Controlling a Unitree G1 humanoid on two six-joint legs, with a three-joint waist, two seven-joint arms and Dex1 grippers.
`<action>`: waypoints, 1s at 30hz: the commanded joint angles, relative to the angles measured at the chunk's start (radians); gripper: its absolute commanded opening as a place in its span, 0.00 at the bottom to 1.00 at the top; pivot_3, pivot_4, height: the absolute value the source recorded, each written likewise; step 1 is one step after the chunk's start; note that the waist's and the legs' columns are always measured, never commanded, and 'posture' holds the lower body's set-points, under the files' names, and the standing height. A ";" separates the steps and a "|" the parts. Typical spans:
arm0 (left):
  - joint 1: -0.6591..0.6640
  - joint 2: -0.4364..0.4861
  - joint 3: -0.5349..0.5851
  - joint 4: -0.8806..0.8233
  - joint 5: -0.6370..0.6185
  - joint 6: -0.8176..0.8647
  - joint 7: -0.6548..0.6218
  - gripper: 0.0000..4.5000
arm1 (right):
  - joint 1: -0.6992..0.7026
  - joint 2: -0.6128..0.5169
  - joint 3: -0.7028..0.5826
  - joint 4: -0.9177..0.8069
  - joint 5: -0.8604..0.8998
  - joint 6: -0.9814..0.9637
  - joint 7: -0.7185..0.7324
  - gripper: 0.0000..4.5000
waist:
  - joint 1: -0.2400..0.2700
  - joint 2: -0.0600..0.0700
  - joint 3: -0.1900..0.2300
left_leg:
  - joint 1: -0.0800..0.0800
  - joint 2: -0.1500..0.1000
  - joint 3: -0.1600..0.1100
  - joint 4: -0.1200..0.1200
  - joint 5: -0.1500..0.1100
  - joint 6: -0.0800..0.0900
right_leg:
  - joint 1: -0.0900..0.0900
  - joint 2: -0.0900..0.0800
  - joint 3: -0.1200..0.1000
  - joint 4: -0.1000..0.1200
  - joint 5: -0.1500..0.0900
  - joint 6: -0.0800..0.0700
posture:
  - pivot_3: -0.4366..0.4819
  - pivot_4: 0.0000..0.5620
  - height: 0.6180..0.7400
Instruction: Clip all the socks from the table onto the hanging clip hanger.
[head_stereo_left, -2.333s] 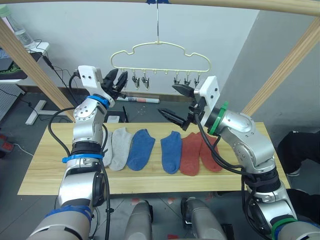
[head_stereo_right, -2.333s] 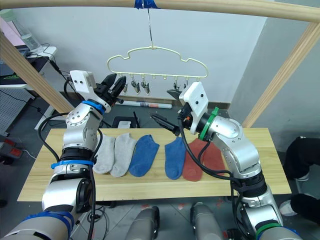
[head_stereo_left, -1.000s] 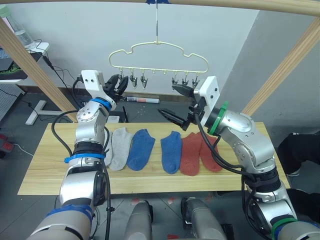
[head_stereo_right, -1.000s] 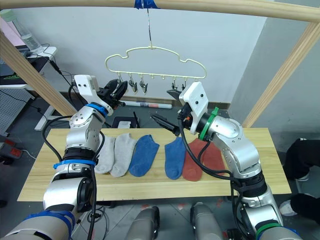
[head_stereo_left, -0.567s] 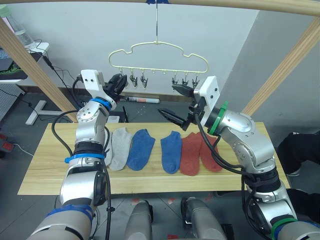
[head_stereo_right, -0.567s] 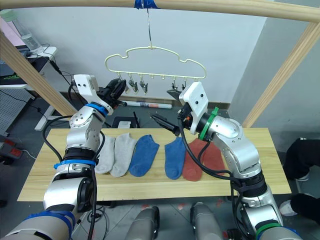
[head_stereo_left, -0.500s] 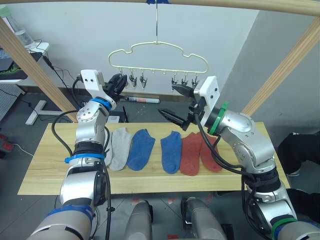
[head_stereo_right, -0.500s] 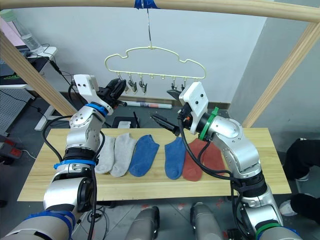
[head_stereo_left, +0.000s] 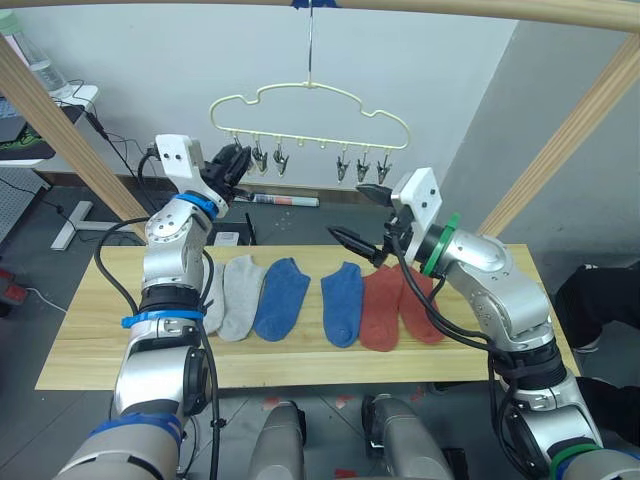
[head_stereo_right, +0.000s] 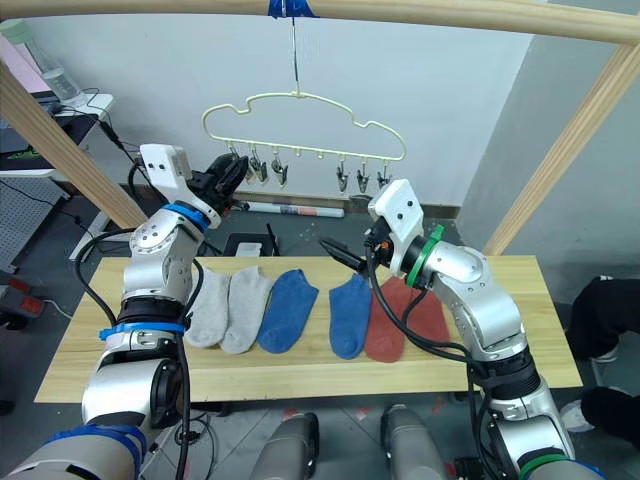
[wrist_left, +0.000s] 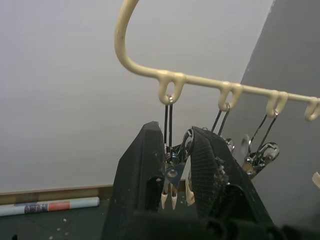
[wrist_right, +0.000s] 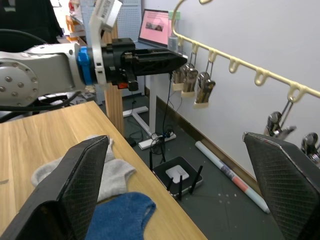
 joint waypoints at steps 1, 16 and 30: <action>0.008 0.007 0.013 -0.066 -0.018 0.009 0.004 0.15 | -0.015 0.004 -0.008 -0.026 0.001 -0.027 0.001 1.00 | 0.000 0.000 0.000 | 0.000 0.000 0.000 0.000 0.000 0.000 | 0.000 0.000 0.000 0.001 0.000 0.000 | 0.47 0.47 1.00; 0.078 0.044 0.012 -0.209 -0.032 0.150 0.008 0.15 | 0.013 -0.021 -0.041 -0.005 -0.011 -0.018 -0.021 1.00 | -0.001 0.000 0.000 | 0.001 0.000 0.000 0.001 0.000 0.000 | -0.001 0.000 0.001 0.003 0.000 0.000 | 0.47 0.47 1.00; 0.094 0.142 0.070 -0.483 -0.375 0.946 -0.053 0.15 | 0.071 -0.146 -0.075 0.187 -0.101 -0.094 -0.010 1.00 | -0.006 0.000 0.000 | 0.001 0.000 0.001 0.001 0.000 0.000 | -0.002 0.001 0.002 0.003 0.000 0.000 | 0.47 0.49 1.00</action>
